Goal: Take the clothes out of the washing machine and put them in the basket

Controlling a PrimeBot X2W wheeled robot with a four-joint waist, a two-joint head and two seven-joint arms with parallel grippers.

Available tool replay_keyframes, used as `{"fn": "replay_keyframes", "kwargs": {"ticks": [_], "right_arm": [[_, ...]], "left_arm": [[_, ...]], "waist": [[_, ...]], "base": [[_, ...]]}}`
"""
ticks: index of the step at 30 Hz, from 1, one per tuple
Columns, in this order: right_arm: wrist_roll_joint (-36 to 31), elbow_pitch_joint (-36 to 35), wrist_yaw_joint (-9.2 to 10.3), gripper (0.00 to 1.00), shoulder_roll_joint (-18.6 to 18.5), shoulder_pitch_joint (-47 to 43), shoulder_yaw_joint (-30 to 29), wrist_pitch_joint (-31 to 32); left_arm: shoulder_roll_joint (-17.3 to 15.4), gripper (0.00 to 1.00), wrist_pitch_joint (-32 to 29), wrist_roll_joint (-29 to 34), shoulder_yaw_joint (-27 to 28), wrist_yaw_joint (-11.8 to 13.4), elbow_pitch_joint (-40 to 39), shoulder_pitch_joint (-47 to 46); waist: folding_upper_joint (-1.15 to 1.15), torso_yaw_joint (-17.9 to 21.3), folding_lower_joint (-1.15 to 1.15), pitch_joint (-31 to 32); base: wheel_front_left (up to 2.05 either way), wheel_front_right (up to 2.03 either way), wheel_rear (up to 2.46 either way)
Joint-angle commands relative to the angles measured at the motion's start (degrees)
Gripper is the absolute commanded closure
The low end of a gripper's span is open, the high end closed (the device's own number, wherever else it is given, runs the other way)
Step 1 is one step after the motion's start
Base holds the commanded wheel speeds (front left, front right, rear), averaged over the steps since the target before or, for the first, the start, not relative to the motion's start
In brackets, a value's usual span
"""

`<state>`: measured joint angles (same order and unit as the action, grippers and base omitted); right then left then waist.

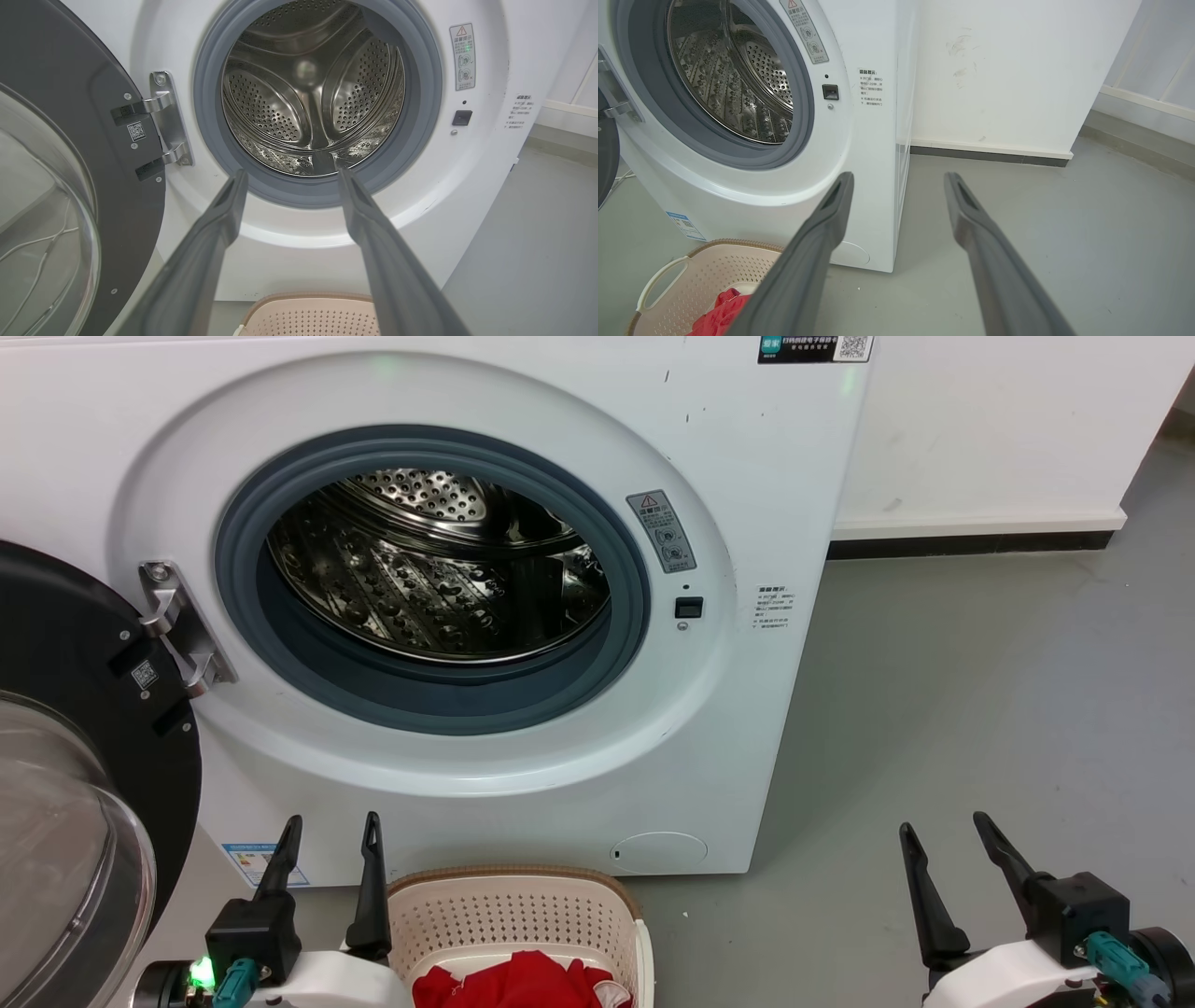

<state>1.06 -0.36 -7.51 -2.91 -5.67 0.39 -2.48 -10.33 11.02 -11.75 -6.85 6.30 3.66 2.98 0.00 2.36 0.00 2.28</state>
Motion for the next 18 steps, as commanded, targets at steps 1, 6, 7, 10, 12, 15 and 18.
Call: {"fn": "replay_keyframes", "kwargs": {"ticks": [1,6,7,10,12,15,18], "right_arm": [[0.28,0.00,0.05,0.00,0.06,0.24,-0.05,-0.07],[0.39,0.77,-0.01,1.00,0.01,-0.34,0.11,-0.11],[1.48,0.70,-0.01,1.00,0.01,-0.42,0.27,-0.25],[5.98,1.05,-0.01,1.00,-0.11,0.02,0.13,0.00],[8.74,1.51,-0.01,1.00,-0.32,0.46,0.02,0.22],[12.62,2.19,-0.01,1.00,-0.57,1.11,-0.06,0.45],[16.29,2.80,-0.01,1.00,-0.74,1.70,-0.13,0.66]], "left_arm": [[-0.25,0.00,0.22,0.33,0.01,0.20,-0.01,-0.55],[0.25,1.00,0.06,-0.45,-0.22,-0.13,0.68,0.30],[0.35,1.00,-0.22,-1.53,0.04,-0.32,0.89,0.10],[0.65,1.00,-1.08,-5.15,0.67,-0.90,1.38,-0.40],[0.85,1.00,-1.58,-7.36,1.05,-1.28,1.64,-0.68],[1.12,1.00,-2.27,-10.54,1.59,-1.82,1.99,-1.07],[1.39,1.00,-2.93,-13.61,2.10,-2.35,2.32,-1.43]], "waist": [[0.00,0.01,0.00,-0.02],[0.00,-0.01,0.00,-0.05],[0.00,-0.03,0.00,-0.07],[0.00,-0.09,0.00,-0.13],[0.00,-0.13,0.00,-0.17],[0.00,-0.19,0.00,-0.23],[0.00,-0.24,0.00,-0.28]], "base": [[0.00,0.00,0.00],[0.00,0.00,0.00],[0.00,0.00,0.00],[0.00,0.00,0.00],[0.00,0.00,0.00],[0.00,0.00,0.00],[0.00,0.00,0.00]]}}
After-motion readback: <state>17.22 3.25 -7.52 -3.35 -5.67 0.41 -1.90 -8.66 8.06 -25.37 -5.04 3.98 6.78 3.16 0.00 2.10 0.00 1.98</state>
